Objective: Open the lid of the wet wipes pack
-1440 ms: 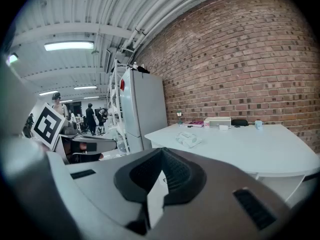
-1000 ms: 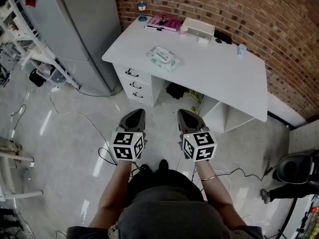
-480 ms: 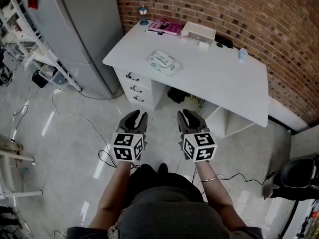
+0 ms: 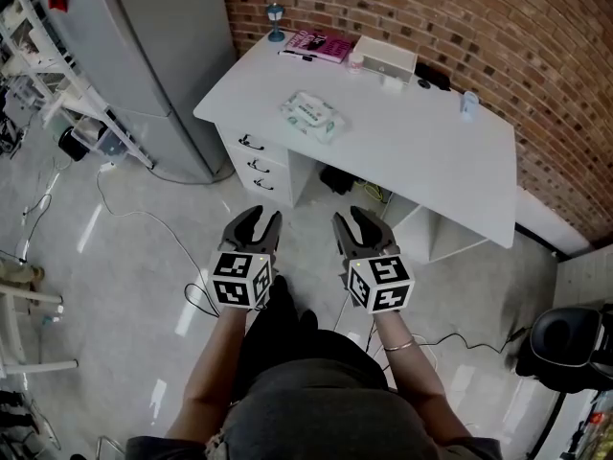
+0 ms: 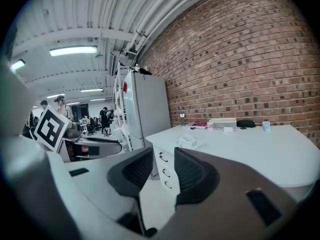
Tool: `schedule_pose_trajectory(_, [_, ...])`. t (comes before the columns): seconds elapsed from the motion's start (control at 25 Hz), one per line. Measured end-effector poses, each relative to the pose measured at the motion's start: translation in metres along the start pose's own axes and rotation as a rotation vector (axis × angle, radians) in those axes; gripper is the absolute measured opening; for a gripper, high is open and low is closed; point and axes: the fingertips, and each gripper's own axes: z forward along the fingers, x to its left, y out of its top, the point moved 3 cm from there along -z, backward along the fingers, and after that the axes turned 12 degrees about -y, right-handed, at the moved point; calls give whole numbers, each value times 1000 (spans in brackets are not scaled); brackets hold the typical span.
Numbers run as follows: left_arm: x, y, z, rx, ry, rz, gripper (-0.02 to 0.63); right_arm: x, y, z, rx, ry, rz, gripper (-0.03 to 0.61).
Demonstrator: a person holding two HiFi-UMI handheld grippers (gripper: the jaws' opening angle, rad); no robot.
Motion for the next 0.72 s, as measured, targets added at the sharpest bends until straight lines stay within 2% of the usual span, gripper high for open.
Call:
schedule_pose_trajectory(0.36, [27, 2, 29, 2, -3, -20, 146, -11, 1, 33, 28, -18, 3, 135])
schedule_pose_trajectory(0.72, [85, 22, 81, 16, -10, -22, 160, -24, 12, 104, 65, -49, 7, 149])
